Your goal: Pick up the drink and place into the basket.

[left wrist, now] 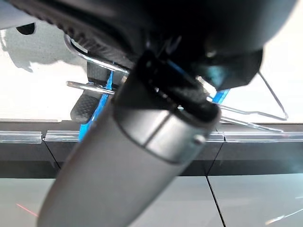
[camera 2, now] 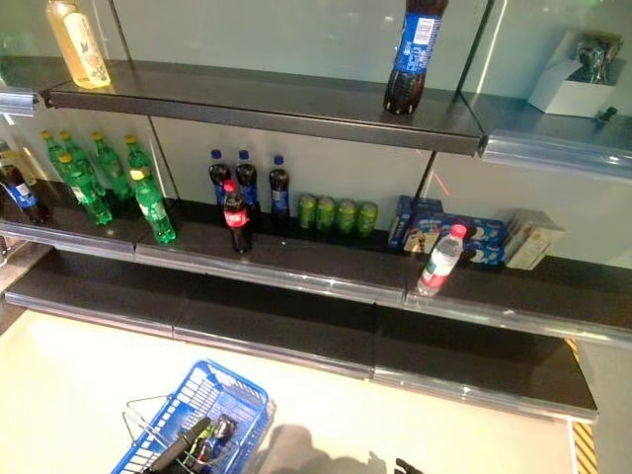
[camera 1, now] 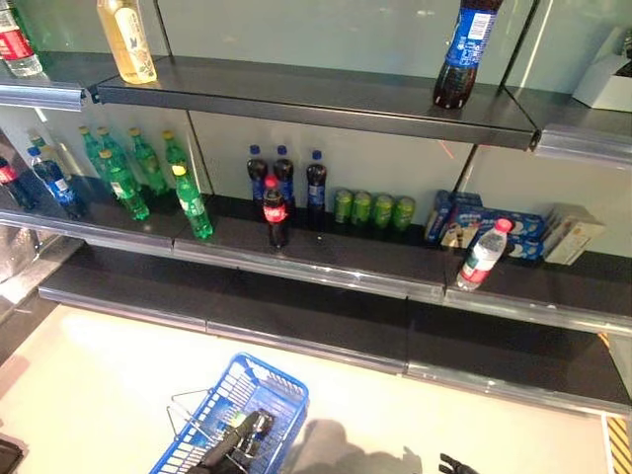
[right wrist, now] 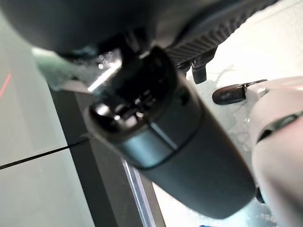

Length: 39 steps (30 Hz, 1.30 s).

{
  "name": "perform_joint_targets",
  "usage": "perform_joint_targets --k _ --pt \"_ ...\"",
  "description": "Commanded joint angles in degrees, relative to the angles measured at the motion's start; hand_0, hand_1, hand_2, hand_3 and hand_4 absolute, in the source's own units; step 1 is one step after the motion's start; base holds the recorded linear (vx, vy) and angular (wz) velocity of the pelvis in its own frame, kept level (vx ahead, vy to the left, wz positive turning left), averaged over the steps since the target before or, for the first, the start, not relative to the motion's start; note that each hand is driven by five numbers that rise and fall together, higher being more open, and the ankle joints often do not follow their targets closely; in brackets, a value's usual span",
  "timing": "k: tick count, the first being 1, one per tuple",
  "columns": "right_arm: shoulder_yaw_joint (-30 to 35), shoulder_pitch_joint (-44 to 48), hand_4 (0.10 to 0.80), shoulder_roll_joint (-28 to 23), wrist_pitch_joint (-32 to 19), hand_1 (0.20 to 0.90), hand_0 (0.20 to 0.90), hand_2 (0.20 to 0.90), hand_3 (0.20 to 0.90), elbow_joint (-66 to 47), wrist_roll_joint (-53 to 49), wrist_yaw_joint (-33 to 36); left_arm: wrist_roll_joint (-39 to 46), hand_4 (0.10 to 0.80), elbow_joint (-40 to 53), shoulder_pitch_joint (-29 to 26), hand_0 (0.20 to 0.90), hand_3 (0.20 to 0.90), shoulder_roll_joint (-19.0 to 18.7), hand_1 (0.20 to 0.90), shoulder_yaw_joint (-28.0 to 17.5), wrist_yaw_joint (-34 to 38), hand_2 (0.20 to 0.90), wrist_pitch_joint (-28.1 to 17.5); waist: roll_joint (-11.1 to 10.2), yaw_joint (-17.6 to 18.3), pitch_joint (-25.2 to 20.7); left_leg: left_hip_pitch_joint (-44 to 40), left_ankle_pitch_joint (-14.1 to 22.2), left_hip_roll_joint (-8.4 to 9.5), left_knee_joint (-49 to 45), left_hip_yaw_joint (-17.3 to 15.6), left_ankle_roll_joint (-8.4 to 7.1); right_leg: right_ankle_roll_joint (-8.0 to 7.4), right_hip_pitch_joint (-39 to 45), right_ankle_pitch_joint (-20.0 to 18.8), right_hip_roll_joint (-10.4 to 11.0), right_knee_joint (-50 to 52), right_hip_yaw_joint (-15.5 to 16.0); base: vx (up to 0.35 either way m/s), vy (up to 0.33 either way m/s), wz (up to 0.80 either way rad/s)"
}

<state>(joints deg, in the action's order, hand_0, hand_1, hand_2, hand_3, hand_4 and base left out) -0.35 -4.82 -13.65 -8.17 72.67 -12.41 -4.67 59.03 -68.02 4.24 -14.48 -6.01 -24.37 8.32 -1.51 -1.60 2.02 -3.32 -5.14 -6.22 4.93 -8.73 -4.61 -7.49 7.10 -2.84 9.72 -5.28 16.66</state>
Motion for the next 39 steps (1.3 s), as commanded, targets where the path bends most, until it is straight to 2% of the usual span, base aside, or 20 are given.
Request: perform_joint_targets --k 1,5,7,9,10,11,12,14,15,18,21,24,27,28,29,30,32,33,35,39 --pt "-0.07 4.5 0.8 -3.17 -2.12 0.9 0.9 0.9 0.9 1.5 1.04 0.96 1.29 0.1 4.02 -8.26 0.3 0.2 0.4 0.3 -0.48 -10.39 0.3 -1.98 1.31 -2.17 1.94 0.7 1.08 0.94 0.07 4.43 0.45 4.07 0.98 5.73 -4.11 5.99 1.26 -0.008 -0.051 0.0" --pt "-1.5 5.12 0.8 -3.88 -1.54 0.9 0.9 0.9 0.9 0.31 2.39 0.7 2.26 0.1 5.3 -7.43 0.3 0.2 1.06 0.3 0.23 -10.78 0.3 -2.31 1.44 -3.04 3.16 1.06 0.13 0.7 -0.08 5.48 -0.35 4.71 1.15 5.47 -4.78 5.33 1.17 0.008 -0.045 0.0" --pt "-1.88 5.3 0.8 -4.11 -1.41 0.9 0.9 0.9 0.9 0.02 2.91 0.87 2.44 0.1 5.63 -7.05 0.3 0.2 1.56 0.3 0.94 -11.03 0.3 -2.38 1.78 -3.3 4.06 2.41 -0.86 0.23 -0.37 3.87 -0.96 4.92 1.29 5.28 -5.07 4.94 2.09 0.009 0.004 0.06" --pt "-1.8 5.09 0.8 -4.05 -1.74 0.9 0.9 0.9 0.9 -0.19 2.85 1.74 1.28 0.1 6.06 -6.97 0.3 0.2 2.3 0.3 1.71 -11.41 0.3 -2.19 2.18 -3.05 5.55 4.57 -2.55 -0.17 -1.35 -1.38 -1.61 5.01 1.78 5.28 -5.24 4.91 4.13 -0.041 0.041 0.24" --pt "-1.72 4.88 0.8 -3.96 -2.2 0.9 0.9 0.9 0.9 0.01 2.17 2.5 -0.02 0.1 5.72 -7.45 0.3 0.2 2.5 0.3 2.06 -11.8 0.3 -1.7 1.81 -2.08 6.7 5.34 -0.42 0.1 -6.18 -8.9 -0.96 5.07 2.18 5.41 -4.32 5.36 7.2 -0.021 0.03 0.64" --pt "-1.29 4.77 0.8 -3.86 -2.11 0.9 0.9 0.9 0.9 0.02 2.2 2.58 -0.82 0.1 5.66 -7.59 0.3 0.2 2.49 0.3 2.1 -12.18 0.3 -1.35 1.25 -1.45 6.82 5.28 1.81 0.03 -9.51 -11.97 -0.93 4.81 2.7 6.08 -3.75 5.5 8.06 -0.035 0.037 1.17" --pt "-0.78 4.7 0.8 -3.82 -2.05 0.9 0.9 0.9 0.9 0.02 2.46 2.62 -1.43 0.1 5.77 -7.86 0.3 0.2 2.54 0.3 2.12 -12.45 0.3 -0.91 0.52 -0.69 6.95 5.29 3.4 -0.23 -13.05 -17.04 0.17 4.87 2.73 5.74 -2.89 5.58 9.99 -0.002 0.04 1.15" --pt "-0.16 4.62 0.8 -3.88 -2.06 0.9 0.9 0.9 0.9 0.06 2.45 2.48 -2.42 0.1 6.58 -8.21 0.3 0.2 2.8 0.3 1.76 -12.4 0.3 -0.1 -0.25 -0.14 6.87 5.78 6.13 -0.25 -16.43 -21.87 1.23 4.29 3.09 5.61 -2.11 5.98 12.01 -0.004 0.142 1.14" --pt "-0.14 4.71 0.8 -4.06 -2.35 0.9 0.9 0.9 0.9 0.45 2.49 2.27 -2.2 0.1 6.86 -8.25 0.3 0.2 2.99 0.3 1.74 -12.34 0.3 0.05 -0.3 -0.07 6.99 5.35 7.69 1.23 -14.89 -22.89 2.8 3.75 2.6 5.79 -1.74 7.3 12.42 0.079 0.279 1.23" --pt "1.08 3.91 0.8 -4.44 -3.2 0.9 0.9 0.9 0.9 1.32 4.46 1.73 -1.32 0.1 7.36 -7.33 0.3 0.2 2.7 0.3 1.84 -12.83 0.3 0.45 0.45 -2.07 6.26 3.46 5.86 4.76 -7.26 -21.39 4.06 2.49 3.49 6.34 -1.92 8.18 14.63 0.122 0.303 0.81" --pt "0.88 3.45 0.8 -4.76 -4.84 0.9 0.9 0.9 0.9 1.3 6.4 0.35 -1.28 0.1 7.47 -7.26 0.3 0.2 2.48 0.3 2.74 -13.42 0.3 0.75 0.26 -3.21 5.48 2.29 4.54 6.21 -3.83 -20.52 4.47 1.67 3.96 5.43 -1.58 9.19 15.65 0.051 0.266 0.68" --pt "-0.19 4.27 0.8 -4.71 -4.72 0.9 0.9 0.9 0.9 -0.38 6.82 0.02 0.23 0.1 6.84 -7.65 0.3 0.2 1.96 0.3 3.54 -13.74 0.3 0.39 -1.21 -4.02 4.69 1.25 4.82 7.43 -1.49 -20.58 5.6 0.4 3.63 2.67 -0.3 11.47 16.28 0.016 0.235 0.66" --pt "-0.98 5.39 0.8 -4.59 -2.93 0.9 0.9 0.9 0.9 -3.2 6.62 -0.35 0.33 0.1 8.59 -7.72 0.3 0.2 0.74 0.3 5.03 -11.78 0.3 0.34 -3.49 -4.19 4.6 0.81 5.67 7.95 -0.98 -20.8 7.43 -1.91 0.19 -3.48 2.24 20.87 15.46 0.002 0.161 0.53" --pt "-1.14 5.64 0.8 -4.54 -2.59 0.9 0.9 0.9 0.9 -3.42 5.28 -0.49 -0.12 0.1 8.79 -8.05 0.3 0.2 0.37 0.3 5.35 -11.44 0.3 0.31 -4.0 -4.03 5.05 0.74 6.63 7.56 -1.41 -20.36 8.47 -2.87 -2.89 -6.17 3.92 26.64 14.1 -0.024 0.066 0.78" --pt "-1.17 5.97 0.8 -4.53 -2.52 0.9 0.9 0.9 0.9 -3.28 5.24 -0.59 -0.26 0.1 8.93 -8.41 0.3 0.2 0.12 0.3 5.66 -11.19 0.3 0.3 -4.39 -3.93 5.26 0.84 7.03 7.24 -1.79 -20.11 8.86 -2.95 -4.0 -6.52 4.33 27.38 13.13 -0.034 0.015 1.09" --pt "-1.15 6.29 0.8 -4.28 -2.69 0.9 0.9 0.9 0.9 -2.71 4.91 -0.31 -0.69 0.1 8.76 -9.0 0.3 0.2 -0.15 0.3 6.12 -11.3 0.3 0.23 -4.9 -3.84 5.65 0.91 7.36 6.71 -2.22 -19.68 9.09 -3.05 -5.09 -6.68 4.43 27.0 12.28 -0.012 -0.073 1.06" --pt "-0.69 6.23 0.8 -3.96 -2.51 0.9 0.9 0.9 0.9 -1.62 3.68 0.08 -2.27 0.1 9.47 -10.03 0.3 0.2 -0.34 0.3 7.74 -10.87 0.3 0.86 -5.57 -3.59 6.08 1.41 6.71 5.87 -3.1 -17.72 8.43 -2.43 -4.96 -5.9 3.46 22.75 9.86 0.066 -0.143 1.04" --pt "-0.15 5.52 0.8 -3.81 -2.85 0.9 0.9 0.9 0.9 -0.71 2.57 0.53 -2.81 0.1 10.47 -10.52 0.3 0.2 -0.47 0.3 9.57 -10.83 0.3 1.28 -6.0 -3.11 6.38 1.76 6.76 6.08 -3.74 -13.84 8.2 -2.2 -5.6 -5.58 1.91 19.45 5.25 0.167 -0.142 1.2" --pt "0.22 4.12 0.8 -3.52 -3.08 0.9 0.9 0.9 0.9 -0.17 1.67 1.57 -3.75 0.1 10.78 -11.08 0.3 0.2 -0.44 0.3 11.04 -11.36 0.3 1.36 -6.47 -2.3 6.84 3.18 6.06 6.42 -5.41 -10.04 8.16 -0.96 -6.1 -5.22 -0.12 14.72 1.27 0.121 -0.105 1.39" --pt "0.02 3.72 0.8 -3.08 -3.44 0.9 0.9 0.9 0.9 -0.28 2.11 2.03 -3.49 0.1 11.62 -11.66 0.3 0.2 -0.31 0.3 12.84 -12.64 0.3 -0.11 -7.58 -0.21 7.88 2.25 9.22 8.75 -6.6 -4.59 8.77 -2.71 -14.27 -12.08 0.76 11.53 -3.55 0.128 0.005 1.42"
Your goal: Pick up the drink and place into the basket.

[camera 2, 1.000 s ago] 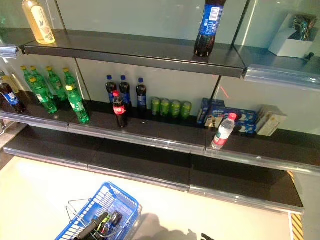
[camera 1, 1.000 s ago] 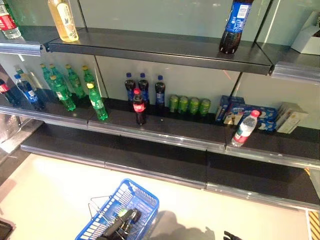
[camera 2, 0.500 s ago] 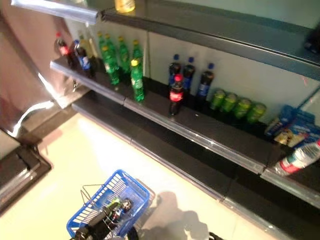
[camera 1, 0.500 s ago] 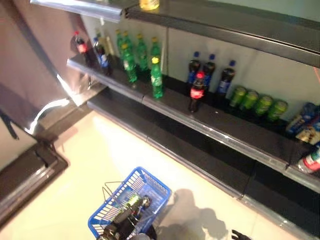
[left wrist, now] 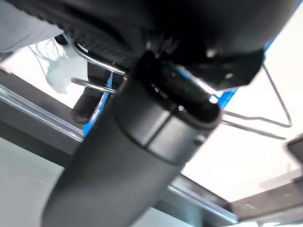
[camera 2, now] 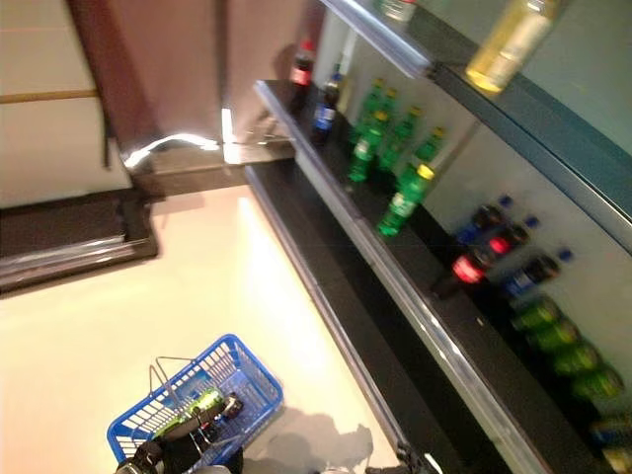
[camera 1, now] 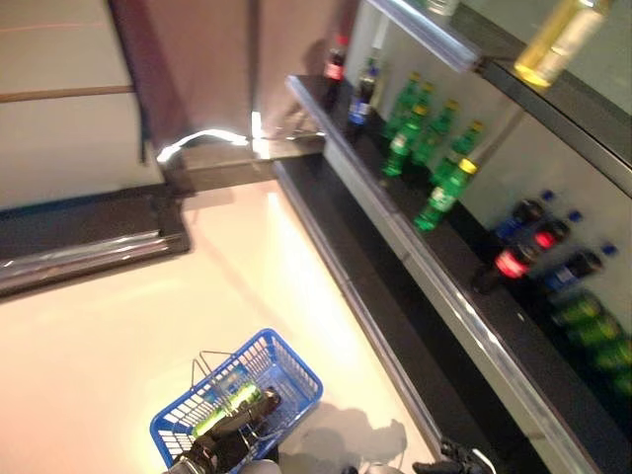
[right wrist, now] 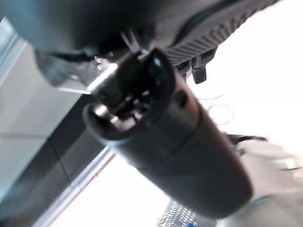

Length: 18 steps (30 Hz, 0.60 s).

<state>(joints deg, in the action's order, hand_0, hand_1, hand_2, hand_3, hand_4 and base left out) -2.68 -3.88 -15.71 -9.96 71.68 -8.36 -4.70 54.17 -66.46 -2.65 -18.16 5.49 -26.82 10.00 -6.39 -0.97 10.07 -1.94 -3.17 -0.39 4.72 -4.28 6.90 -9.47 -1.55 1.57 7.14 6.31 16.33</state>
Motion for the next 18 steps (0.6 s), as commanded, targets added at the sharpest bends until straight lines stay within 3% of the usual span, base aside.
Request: perform_joint_targets --k 1,2,4,6,8,9,11,12,13,14,15,16,17,18 --pt "2.2 2.87 0.8 -1.04 -1.57 0.9 0.9 0.9 0.9 0.7 -1.59 2.12 1.73 0.1 10.27 -4.73 0.3 0.2 3.38 0.3 1.55 -10.22 0.3 -2.03 -2.69 -0.59 0.02 0.6 7.67 3.16 -6.45 -8.54 -2.63 -0.92 -6.41 -16.9 3.23 -0.47 -3.3 0.268 0.11 1.0" --pt "2.13 3.14 0.8 -1.07 -1.08 0.9 0.9 0.9 0.9 0.52 -1.26 2.6 2.65 0.1 11.73 -3.98 0.3 0.2 3.42 0.3 2.42 -10.35 0.3 -1.96 -2.68 -0.13 0.89 -0.5 8.89 4.37 -6.75 -6.51 -2.25 -1.39 -9.41 -18.11 2.38 -1.53 -2.8 0.305 0.138 0.75" --pt "1.84 3.41 0.8 -1.25 -0.59 0.9 0.9 0.9 0.9 0.21 -1.07 2.99 3.2 0.1 12.61 -2.8 0.3 0.2 3.57 0.3 3.07 -11.06 0.3 -2.72 -3.05 -0.03 1.66 -1.9 10.38 6.18 -7.41 -5.52 -1.93 -1.57 -10.74 -18.42 0.66 -3.81 0.1 0.373 0.164 0.83" --pt "1.82 3.4 0.8 -1.86 0.12 0.9 0.9 0.9 0.9 -0.28 -2.23 3.54 2.26 0.1 13.15 -1.12 0.3 0.2 3.71 0.3 3.6 -12.71 0.3 -2.86 -3.23 -0.32 2.35 -3.97 12.11 8.78 -8.07 -4.23 -1.44 -1.43 -11.46 -19.13 -1.25 -3.96 5.81 0.409 0.19 0.63" --pt "2.3 3.15 0.8 -2.75 0.26 0.9 0.9 0.9 0.9 0.09 -4.29 4.4 0.6 0.1 12.48 -0.93 0.3 0.2 4.21 0.3 3.84 -13.94 0.3 -2.07 -1.95 0.18 2.49 -5.54 14.19 10.52 -9.72 -3.67 -0.72 -0.49 -12.54 -18.14 -3.22 -0.61 8.58 0.404 0.216 0.93" --pt "2.87 2.83 0.8 -3.2 0.11 0.9 0.9 0.9 0.9 0.48 -5.83 5.04 -0.63 0.1 12.2 -1.11 0.3 0.2 4.56 0.3 4.05 -14.82 0.3 -1.4 -1.26 0.84 2.4 -6.11 15.18 11.32 -10.57 -2.72 -0.42 0.14 -13.88 -17.84 -3.69 0.16 7.4 0.428 0.217 1.24" --pt "4.38 2.19 0.8 -3.89 0.83 0.9 0.9 0.9 0.9 0.49 -7.12 6.52 -1.35 0.1 11.32 -1.84 0.3 0.2 4.76 0.3 5.38 -15.6 0.3 -0.23 0.76 3.75 2.07 -7.43 18.4 12.13 -13.35 -0.54 0.32 1.68 -18.33 -17.65 -4.67 3.16 1.47 0.417 0.133 1.15" --pt "4.58 2.26 0.8 -4.15 0.69 0.9 0.9 0.9 0.9 0.63 -7.79 6.44 -0.46 0.1 11.45 -1.91 0.3 0.2 4.9 0.3 5.68 -14.93 0.3 0.02 1.16 4.29 1.8 -7.8 18.36 12.11 -13.38 -0.52 0.1 2.41 -18.61 -16.79 -4.16 3.67 1.39 0.474 0.061 1.24" --pt "5.59 2.52 0.8 -4.4 0.76 0.9 0.9 0.9 0.9 1.21 -7.91 6.29 -0.27 0.1 11.3 -2.15 0.3 0.2 5.26 0.3 6.12 -14.5 0.3 1.18 3.01 5.57 0.43 -10.2 18.13 11.83 -15.24 -1.18 -1.81 3.81 -16.4 -14.15 -4.54 3.09 1.96 0.442 0.012 1.01" --pt "5.88 2.63 0.8 -4.68 1.02 0.9 0.9 0.9 0.9 1.49 -6.31 5.83 -0.8 0.1 11.07 -2.25 0.3 0.2 5.55 0.3 5.82 -14.62 0.3 1.92 4.27 6.18 -0.33 -11.08 15.68 10.91 -18.19 -2.39 -3.64 4.83 -15.05 -12.44 -5.16 2.34 2.53 0.472 0.007 0.77" --pt "5.99 2.53 0.8 -4.88 0.56 0.9 0.9 0.9 0.9 1.83 -5.27 5.47 -1.15 0.1 10.93 -2.14 0.3 0.2 5.68 0.3 5.65 -15.07 0.3 2.29 5.27 6.62 -0.84 -10.84 11.12 10.02 -21.83 -3.14 -5.81 5.88 -13.32 -10.89 -5.93 1.21 2.94 0.43 -0.022 0.96" --pt "5.85 2.35 0.8 -4.87 -0.52 0.9 0.9 0.9 0.9 2.14 -3.28 4.76 -1.59 0.1 10.92 -1.68 0.3 0.2 5.94 0.3 5.11 -15.75 0.3 2.1 5.36 6.84 -1.1 -8.15 5.46 8.79 -29.0 -5.18 -8.26 6.91 -10.5 -9.17 -5.37 -0.41 3.28 0.393 -0.045 1.08" --pt "5.95 2.54 0.8 -5.03 -1.03 0.9 0.9 0.9 0.9 2.29 -2.01 4.35 -1.37 0.1 11.71 -0.89 0.3 0.2 6.32 0.3 4.16 -15.74 0.3 2.22 4.62 6.88 -0.89 -4.57 2.94 4.54 -36.19 -9.18 -10.71 7.88 -8.07 -8.23 -4.45 -1.71 3.02 0.351 -0.05 1.08" --pt "5.04 2.76 0.8 -5.16 -1.16 0.9 0.9 0.9 0.9 1.74 -2.47 4.31 -0.41 0.1 12.41 -0.45 0.3 0.2 6.51 0.3 4.34 -15.28 0.3 1.84 4.35 6.2 -0.5 -1.85 2.79 1.55 -39.87 -10.07 -11.37 8.22 -6.04 -7.81 -3.87 -2.46 3.28 0.233 -0.038 0.7"
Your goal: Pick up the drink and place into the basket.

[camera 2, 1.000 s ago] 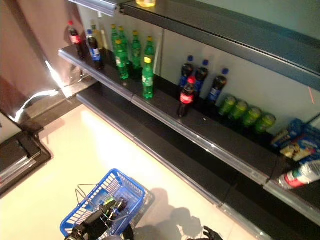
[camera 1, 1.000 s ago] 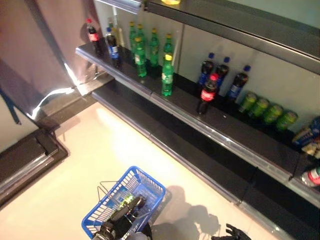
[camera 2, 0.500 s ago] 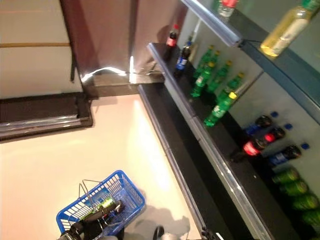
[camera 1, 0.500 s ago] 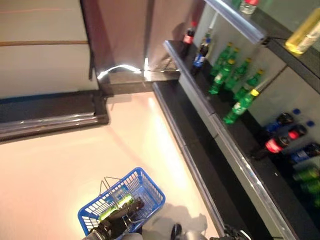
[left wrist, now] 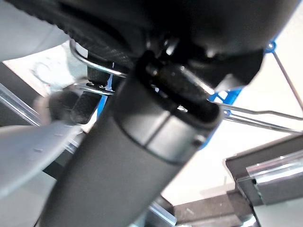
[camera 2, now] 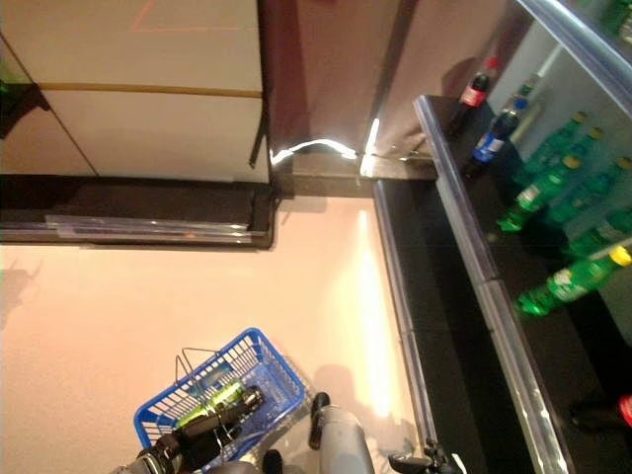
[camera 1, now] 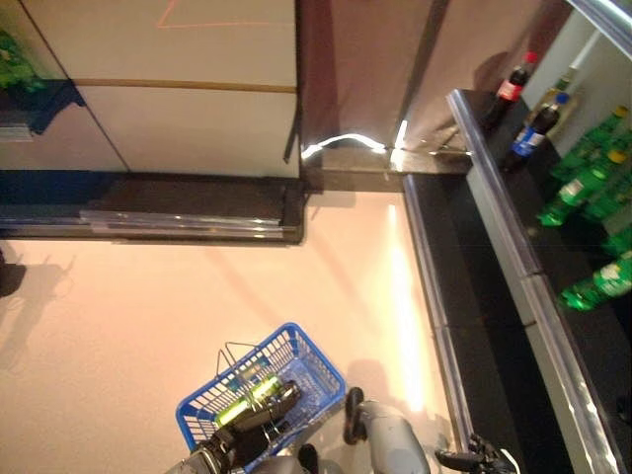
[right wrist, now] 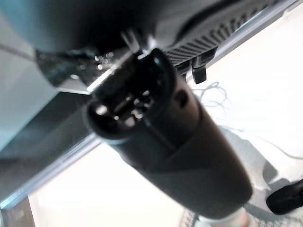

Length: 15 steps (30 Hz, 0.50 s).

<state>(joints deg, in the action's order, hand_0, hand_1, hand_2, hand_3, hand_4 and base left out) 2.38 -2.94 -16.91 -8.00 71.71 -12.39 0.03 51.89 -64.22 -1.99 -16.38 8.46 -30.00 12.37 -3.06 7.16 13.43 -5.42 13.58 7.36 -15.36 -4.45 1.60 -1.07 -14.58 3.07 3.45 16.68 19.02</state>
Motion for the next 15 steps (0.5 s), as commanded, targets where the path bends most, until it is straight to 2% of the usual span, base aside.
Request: perform_joint_targets --k 1,3,5,7,8,9,10,12,15 --pt "-0.7 2.25 0.8 -4.08 -2.85 0.9 0.9 0.9 0.9 1.07 1.54 -0.53 2.36 0.1 10.61 -0.82 0.3 0.2 4.87 0.3 1.29 -11.79 0.3 -0.94 0.59 -2.66 -3.57 3.72 -13.35 -7.42 -20.21 -9.27 -5.79 -0.12 8.07 -9.14 0.61 -13.19 0.65 0.153 0.002 0.76" --pt "-1.71 3.75 0.8 -4.7 -2.41 0.9 0.9 0.9 0.9 0.23 2.2 -1.2 4.53 0.1 11.23 -0.8 0.3 0.2 5.01 0.3 1.24 -10.5 0.3 -1.63 0.22 -4.39 -3.04 6.12 -10.4 -7.44 -15.97 -7.25 -4.53 -0.53 10.0 -9.01 1.34 -14.41 -0.05 0.133 0.085 0.01" --pt "-2.29 5.45 0.8 -5.56 -2.2 0.9 0.9 0.9 0.9 0.09 2.45 -2.1 5.37 0.1 10.8 -0.8 0.3 0.2 4.54 0.3 0.76 -11.22 0.3 -1.89 0.29 -5.72 -3.2 5.48 -9.19 -6.48 -0.98 -4.62 -3.25 -1.2 10.69 -8.61 0.9 -15.3 -2.9 0.187 0.179 -0.92" --pt "-2.74 6.03 0.8 -5.85 -2.58 0.9 0.9 0.9 0.9 0.42 2.97 -2.66 4.93 0.1 9.7 -0.53 0.3 0.2 4.57 0.3 0.08 -12.48 0.3 -2.61 1.17 -7.0 -3.23 5.61 -11.15 -5.86 10.63 -2.48 -3.84 -1.49 12.72 -7.63 -0.27 -16.73 -5.02 0.223 0.142 -0.83" --pt "-3.2 6.13 0.8 -5.91 -2.63 0.9 0.9 0.9 0.9 0.37 3.28 -2.76 5.12 0.1 9.27 -0.22 0.3 0.2 4.68 0.3 -0.29 -12.9 0.3 -3.11 1.74 -7.73 -3.04 5.96 -13.2 -5.74 14.73 -0.55 -4.42 -1.55 13.75 -7.04 -1.07 -17.14 -6.43 0.269 0.113 -0.76" --pt "-3.76 6.27 0.8 -5.91 -2.9 0.9 0.9 0.9 0.9 0.32 3.53 -3.04 5.28 0.1 8.6 0.22 0.3 0.2 4.95 0.3 -1.02 -13.62 0.3 -3.96 2.31 -8.48 -3.03 8.12 -16.78 -5.63 17.53 1.48 -5.4 -1.46 14.72 -6.23 -2.15 -17.35 -8.18 0.276 0.082 -0.73" --pt "-4.23 6.33 0.8 -5.75 -2.97 0.9 0.9 0.9 0.9 0.08 4.02 -3.03 5.03 0.1 7.8 0.63 0.3 0.2 5.35 0.3 -2.14 -14.39 0.3 -4.64 2.52 -9.4 -2.6 10.98 -18.68 -5.36 16.5 1.89 -5.84 -1.05 16.1 -4.4 -3.1 -16.43 -10.21 0.276 0.068 -0.73" --pt "-4.49 6.42 0.8 -4.98 -1.58 0.9 0.9 0.9 0.9 -0.09 3.54 -1.96 4.35 0.1 6.86 0.28 0.3 0.2 5.02 0.3 -2.56 -13.93 0.3 -4.74 2.34 -10.17 -2.92 13.28 -18.04 -4.69 14.18 1.57 -4.78 -0.62 17.39 -2.0 -3.5 -15.15 -11.72 0.254 0.035 -0.97" --pt "-4.89 6.19 0.8 -4.04 -2.46 0.9 0.9 0.9 0.9 1.09 5.8 -3.54 4.45 0.1 6.17 -0.65 0.3 0.2 4.49 0.3 -2.97 -13.09 0.3 -4.38 2.2 -10.38 -3.68 12.01 -17.56 -4.67 15.49 0.52 -3.33 -0.35 18.59 -0.99 -3.1 -15.37 -11.35 0.213 -0.007 -0.86"
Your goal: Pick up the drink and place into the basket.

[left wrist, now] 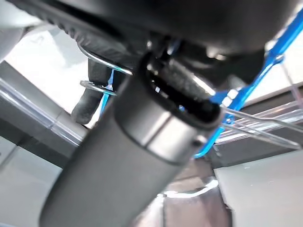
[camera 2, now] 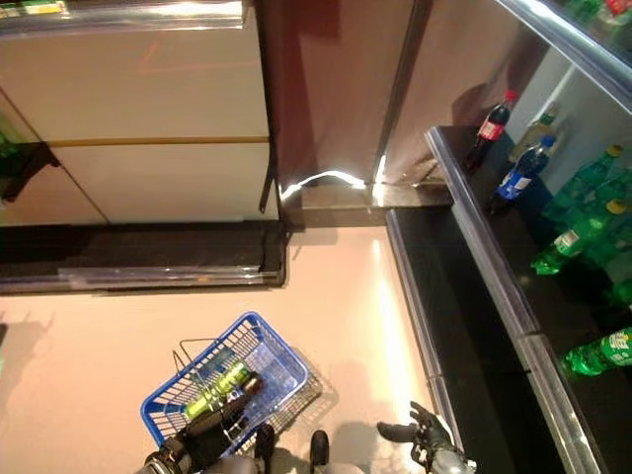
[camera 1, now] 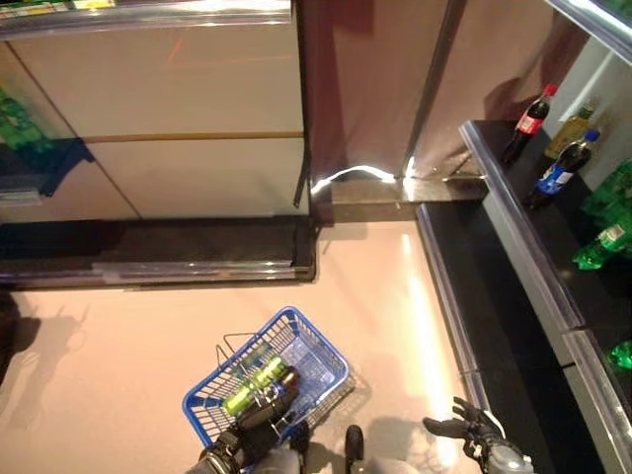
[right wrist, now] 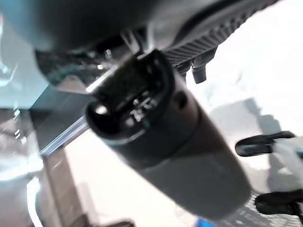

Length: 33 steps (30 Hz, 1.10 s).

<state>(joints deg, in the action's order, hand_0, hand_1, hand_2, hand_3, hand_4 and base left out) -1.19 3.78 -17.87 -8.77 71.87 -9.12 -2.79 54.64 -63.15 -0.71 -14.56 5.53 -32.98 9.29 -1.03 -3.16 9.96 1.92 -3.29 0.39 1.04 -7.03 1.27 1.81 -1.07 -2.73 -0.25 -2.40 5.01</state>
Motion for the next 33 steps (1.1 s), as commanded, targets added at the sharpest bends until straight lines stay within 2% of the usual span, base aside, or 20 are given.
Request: perform_joint_targets --k 1,4,9,10,12,13,14,15,18,21,22,23,25,28,32,33 --pt "-1.36 -0.86 0.8 -2.86 -1.84 0.9 0.9 0.9 0.9 0.94 2.08 -0.66 1.44 0.1 5.29 -2.06 0.3 0.2 2.52 0.3 -0.23 -10.02 0.3 -0.95 0.16 -0.02 -0.46 4.12 -0.67 2.35 -0.32 3.24 -2.75 -3.37 5.32 4.68 0.73 3.4 2.89 0.174 -0.033 -0.63" --pt "-0.76 -1.93 0.8 -2.15 -2.52 0.9 0.9 0.9 0.9 1.28 1.4 -0.44 -0.36 0.1 4.33 -1.92 0.3 0.2 1.94 0.3 0.16 -10.78 0.3 -0.57 0.32 0.46 -1.81 0.6 -0.48 2.22 2.26 3.64 -2.12 -3.83 6.07 4.23 1.35 2.49 4.62 0.183 -0.008 -0.21" --pt "-1.03 -1.42 0.8 -2.11 -1.78 0.9 0.9 0.9 0.9 1.07 0.55 -0.72 -1.67 0.1 2.64 -1.88 0.3 0.2 1.24 0.3 -0.69 -11.82 0.3 0.02 0.37 0.74 -2.62 -1.61 0.75 2.58 1.64 3.48 -1.67 -4.0 5.74 5.07 1.74 4.5 5.47 0.13 0.026 -0.01" --pt "-1.04 -0.94 0.8 -1.81 -1.22 0.9 0.9 0.9 0.9 1.01 0.51 -0.45 -2.12 0.1 2.4 -1.9 0.3 0.2 1.18 0.3 -1.03 -11.76 0.3 -0.08 0.77 0.82 -2.18 -2.04 1.13 2.42 0.86 3.17 -1.33 -4.29 3.96 5.78 2.04 9.57 6.25 0.071 0.02 -0.14" --pt "-0.62 -0.55 0.8 -1.35 -1.5 0.9 0.9 0.9 0.9 1.34 0.74 -0.67 -2.46 0.1 1.98 -2.15 0.3 0.2 0.87 0.3 -1.18 -11.76 0.3 -0.39 1.42 1.74 -0.97 -3.12 2.03 2.34 0.27 3.4 -0.2 -5.89 -1.3 4.05 2.18 19.78 5.29 0.042 -0.002 -0.37" --pt "-0.21 -0.6 0.8 -1.17 -1.87 0.9 0.9 0.9 0.9 1.69 0.68 -0.7 -2.56 0.1 1.83 -2.32 0.3 0.2 0.58 0.3 -1.17 -11.71 0.3 -0.32 1.58 2.1 -0.39 -3.76 2.56 2.32 0.12 3.41 0.15 -6.7 -2.84 2.97 3.25 21.76 5.1 0.033 -0.068 -0.55" --pt "0.14 -0.63 0.8 -1.01 -2.08 0.9 0.9 0.9 0.9 1.94 0.15 -0.63 -2.64 0.1 1.74 -2.48 0.3 0.2 0.32 0.3 -1.12 -11.59 0.3 -0.23 1.82 2.1 0.0 -4.28 2.63 2.02 0.3 3.29 0.23 -7.31 -3.12 2.34 5.29 21.98 5.46 0.047 -0.138 -0.41" --pt "0.52 -0.46 0.8 -0.81 -2.23 0.9 0.9 0.9 0.9 2.26 0.43 -0.59 -2.54 0.1 1.77 -2.69 0.3 0.2 0.08 0.3 -1.13 -11.49 0.3 0.14 2.06 2.0 0.02 -4.57 2.5 1.48 0.66 2.79 -0.04 -7.61 -2.5 0.91 8.54 19.02 5.63 0.056 -0.185 -0.16" --pt "1.03 -0.46 0.8 -1.0 -2.76 0.9 0.9 0.9 0.9 3.16 0.65 -0.55 -2.21 0.1 1.54 -2.59 0.3 0.2 -0.46 0.3 -0.57 -11.92 0.3 0.19 2.44 2.1 -0.06 -5.31 2.62 0.93 1.5 1.99 -0.52 -8.72 -0.66 -1.84 12.16 11.86 4.78 0.047 -0.198 -0.01" --pt "1.52 -0.13 0.8 -1.14 -2.97 0.9 0.9 0.9 0.9 4.17 0.45 -0.61 -1.38 0.1 0.99 -3.11 0.3 0.2 -1.43 0.3 -0.1 -11.83 0.3 0.59 2.11 2.74 -0.7 -5.92 3.92 0.62 2.43 0.91 -1.22 -10.95 -2.55 -8.71 16.1 4.67 3.64 0.051 -0.302 -0.41" --pt "1.23 0.25 0.8 -1.11 -2.19 0.9 0.9 0.9 0.9 4.03 0.01 -0.73 -1.96 0.1 0.99 -3.27 0.3 0.2 -2.14 0.3 -0.13 -12.12 0.3 1.2 1.94 2.75 -1.01 -6.33 4.28 -0.23 2.77 -0.58 -1.66 -11.81 -2.41 -9.26 16.85 2.75 4.38 0.074 -0.395 -0.57" --pt "1.39 0.38 0.8 -1.13 -2.06 0.9 0.9 0.9 0.9 4.21 0.56 -1.03 -2.41 0.1 0.97 -3.13 0.3 0.2 -2.03 0.3 -0.67 -12.25 0.3 1.35 1.8 2.58 -1.57 -6.47 4.11 -0.92 3.19 -2.25 -1.97 -12.14 -1.26 -9.26 17.01 0.71 6.26 0.08 -0.352 -0.44" --pt "1.54 0.2 0.8 -0.97 -1.6 0.9 0.9 0.9 0.9 4.6 0.83 -0.64 -2.21 0.1 1.13 -2.66 0.3 0.2 -1.73 0.3 -0.69 -11.82 0.3 1.42 1.69 2.69 -2.51 -6.7 3.7 -2.11 3.46 -3.72 -2.51 -12.16 0.25 -8.55 16.24 -0.92 7.56 0.095 -0.273 -0.26" --pt "1.97 -0.4 0.8 -0.96 -1.09 0.9 0.9 0.9 0.9 4.88 1.1 -0.62 -4.51 0.1 1.21 -2.27 0.3 0.2 -1.41 0.3 -1.46 -12.68 0.3 2.05 1.38 3.49 -3.44 -7.36 3.35 -4.11 3.31 -5.1 -3.17 -11.68 1.51 -5.69 14.4 -0.68 7.44 0.139 -0.247 -0.2" --pt "1.66 -1.68 0.8 -0.53 -1.57 0.9 0.9 0.9 0.9 4.72 0.75 -0.93 -4.81 0.1 2.22 -1.64 0.3 0.2 -1.1 0.3 -1.29 -12.32 0.3 2.03 1.05 4.32 -3.74 -8.59 3.01 -6.45 3.09 -6.3 -3.61 -10.21 2.56 -2.76 12.48 1.14 7.65 0.114 -0.227 -0.11" --pt "1.55 -1.97 0.8 -0.32 -1.91 0.9 0.9 0.9 0.9 4.68 0.3 -1.09 -4.77 0.1 2.55 -1.72 0.3 0.2 -1.08 0.3 -1.21 -11.69 0.3 1.84 1.03 4.63 -3.73 -8.63 2.98 -7.22 2.7 -6.23 -3.71 -9.45 2.44 -1.56 11.59 2.28 7.26 0.08 -0.275 -0.09"
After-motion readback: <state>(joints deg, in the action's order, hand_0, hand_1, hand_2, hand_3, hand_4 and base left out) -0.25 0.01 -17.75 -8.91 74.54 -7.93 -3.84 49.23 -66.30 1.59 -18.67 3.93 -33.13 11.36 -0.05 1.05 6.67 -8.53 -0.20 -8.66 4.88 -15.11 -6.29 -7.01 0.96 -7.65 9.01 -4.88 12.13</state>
